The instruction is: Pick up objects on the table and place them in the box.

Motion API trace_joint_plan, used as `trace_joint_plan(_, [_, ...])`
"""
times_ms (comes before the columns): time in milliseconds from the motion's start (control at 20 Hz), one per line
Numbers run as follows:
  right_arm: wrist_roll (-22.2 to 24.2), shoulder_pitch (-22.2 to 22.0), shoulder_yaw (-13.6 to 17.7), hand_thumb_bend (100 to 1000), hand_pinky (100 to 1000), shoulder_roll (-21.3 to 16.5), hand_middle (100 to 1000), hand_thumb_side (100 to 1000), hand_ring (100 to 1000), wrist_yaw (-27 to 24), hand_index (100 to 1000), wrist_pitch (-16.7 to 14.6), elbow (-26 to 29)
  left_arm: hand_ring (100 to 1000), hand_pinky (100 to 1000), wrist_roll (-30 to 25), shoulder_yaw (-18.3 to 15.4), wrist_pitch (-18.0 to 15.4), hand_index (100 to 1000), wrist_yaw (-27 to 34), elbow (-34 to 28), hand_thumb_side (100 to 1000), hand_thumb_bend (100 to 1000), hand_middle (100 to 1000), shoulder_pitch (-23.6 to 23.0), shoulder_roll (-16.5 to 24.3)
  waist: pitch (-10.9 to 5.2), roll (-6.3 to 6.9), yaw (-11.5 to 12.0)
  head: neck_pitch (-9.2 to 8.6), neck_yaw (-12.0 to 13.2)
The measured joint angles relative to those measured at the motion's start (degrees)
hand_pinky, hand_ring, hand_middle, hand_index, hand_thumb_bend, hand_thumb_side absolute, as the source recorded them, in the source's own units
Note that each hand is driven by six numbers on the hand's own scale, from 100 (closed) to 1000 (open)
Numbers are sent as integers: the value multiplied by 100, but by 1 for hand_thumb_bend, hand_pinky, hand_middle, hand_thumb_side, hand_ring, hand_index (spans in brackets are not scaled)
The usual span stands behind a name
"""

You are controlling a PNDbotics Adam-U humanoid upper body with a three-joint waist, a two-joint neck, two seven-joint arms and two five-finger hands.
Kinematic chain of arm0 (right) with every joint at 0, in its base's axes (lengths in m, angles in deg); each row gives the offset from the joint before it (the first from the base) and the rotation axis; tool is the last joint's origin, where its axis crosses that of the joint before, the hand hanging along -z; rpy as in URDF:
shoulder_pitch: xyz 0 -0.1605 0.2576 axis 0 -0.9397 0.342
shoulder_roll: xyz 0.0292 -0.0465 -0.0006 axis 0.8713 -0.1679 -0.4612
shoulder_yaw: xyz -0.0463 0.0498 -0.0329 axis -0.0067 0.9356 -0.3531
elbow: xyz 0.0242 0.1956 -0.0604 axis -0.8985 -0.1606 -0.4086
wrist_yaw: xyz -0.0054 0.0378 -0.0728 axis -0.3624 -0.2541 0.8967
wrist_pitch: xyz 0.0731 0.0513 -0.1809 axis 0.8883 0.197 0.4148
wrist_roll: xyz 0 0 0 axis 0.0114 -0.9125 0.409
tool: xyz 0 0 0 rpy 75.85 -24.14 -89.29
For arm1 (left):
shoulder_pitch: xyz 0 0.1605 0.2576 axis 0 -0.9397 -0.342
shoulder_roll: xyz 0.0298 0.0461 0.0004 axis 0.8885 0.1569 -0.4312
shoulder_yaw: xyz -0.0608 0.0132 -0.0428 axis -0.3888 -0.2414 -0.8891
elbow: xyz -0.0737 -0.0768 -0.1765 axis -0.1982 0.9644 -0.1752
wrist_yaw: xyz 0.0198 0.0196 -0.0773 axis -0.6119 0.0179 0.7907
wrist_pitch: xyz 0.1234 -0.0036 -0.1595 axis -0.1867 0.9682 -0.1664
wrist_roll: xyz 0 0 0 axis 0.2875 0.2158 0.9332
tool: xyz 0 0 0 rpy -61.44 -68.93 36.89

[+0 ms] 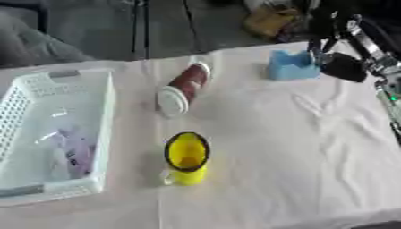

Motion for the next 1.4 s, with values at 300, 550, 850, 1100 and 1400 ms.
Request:
trace_joint_plan(300, [6, 2, 0, 100, 497, 0, 764, 286, 698, 0, 925, -6, 0, 786, 312, -1, 0, 1, 795, 0, -1, 873, 307, 784, 0, -1, 0, -7, 6, 0, -2])
trace_joint_plan(550, [7, 3, 0, 100, 497, 0, 764, 279, 698, 0, 925, -6, 0, 786, 312, -1, 0, 1, 796, 0, -1, 870, 307, 785, 0, -26, 1, -7, 15, 0, -3])
trace_joint_plan(850, [9, 5, 0, 100, 499, 0, 765, 267, 699, 10, 925, -4, 0, 786, 311, -1, 0, 1, 796, 0, -1, 871, 306, 785, 0, -43, 1, -6, 6, 0, -6])
trace_joint_plan(1100, [43, 79, -1, 100, 506, -2, 775, 227, 706, 44, 933, 11, -62, 786, 311, -4, 0, 4, 796, 0, -1, 870, 307, 785, 0, -43, 1, -14, 15, 0, -38])
trace_joint_plan(1400, [529, 665, -134, 104, 700, -271, 882, 179, 854, 669, 959, -194, -1123, 786, 308, -38, 2, 12, 796, -2, -1, 873, 305, 785, -4, -43, 0, -67, 93, 0, -104])
